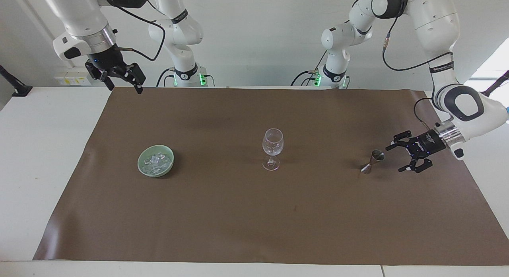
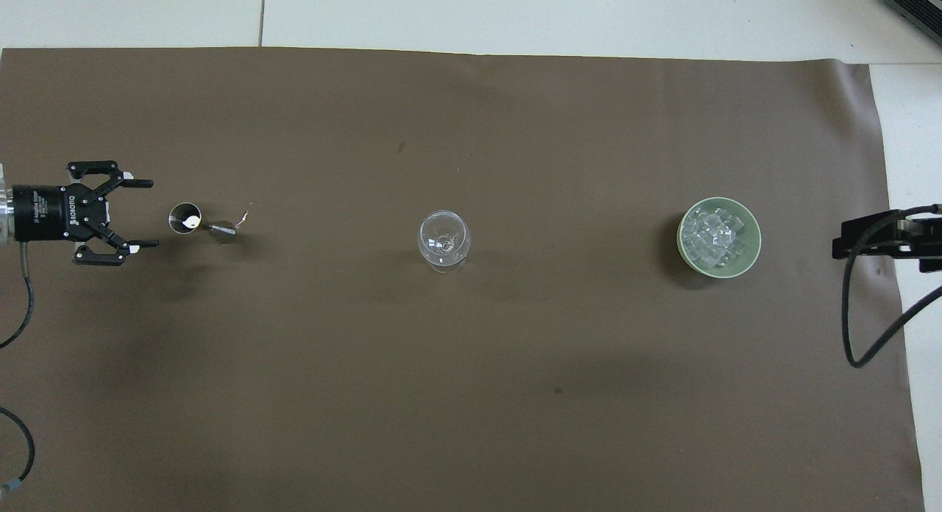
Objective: Pour wine and add ice with both arms
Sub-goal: 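Lower the open left gripper around the silver cup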
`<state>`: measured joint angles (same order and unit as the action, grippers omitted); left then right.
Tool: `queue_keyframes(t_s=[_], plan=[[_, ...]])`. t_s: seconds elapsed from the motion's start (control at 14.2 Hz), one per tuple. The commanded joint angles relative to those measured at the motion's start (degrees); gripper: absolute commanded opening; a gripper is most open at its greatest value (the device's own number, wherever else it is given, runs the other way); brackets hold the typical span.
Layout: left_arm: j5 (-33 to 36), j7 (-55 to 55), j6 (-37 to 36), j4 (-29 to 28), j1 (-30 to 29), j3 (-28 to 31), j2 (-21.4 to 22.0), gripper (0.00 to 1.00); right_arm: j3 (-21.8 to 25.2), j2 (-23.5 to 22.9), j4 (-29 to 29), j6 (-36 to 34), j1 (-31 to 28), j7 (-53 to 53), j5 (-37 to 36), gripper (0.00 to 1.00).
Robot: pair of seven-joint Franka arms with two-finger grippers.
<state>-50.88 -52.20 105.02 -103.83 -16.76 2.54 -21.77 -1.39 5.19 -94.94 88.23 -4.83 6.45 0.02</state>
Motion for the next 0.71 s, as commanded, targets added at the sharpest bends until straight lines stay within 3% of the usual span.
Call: queue_keyframes(t_s=[0.0,0.64], plan=[[-1.50,-1.84,2.29,-1.37,0.24,0.19,0.68,1.00,-0.19,0.70,-0.33,-0.61,-0.35,-1.53,0.24,1.00],[-5.46,-1.24,3.26,-4.62,0.50,0.10,0.94,1.00,-0.19,0.79,-0.33,-0.61,-0.35,-1.53,0.24,1.00]])
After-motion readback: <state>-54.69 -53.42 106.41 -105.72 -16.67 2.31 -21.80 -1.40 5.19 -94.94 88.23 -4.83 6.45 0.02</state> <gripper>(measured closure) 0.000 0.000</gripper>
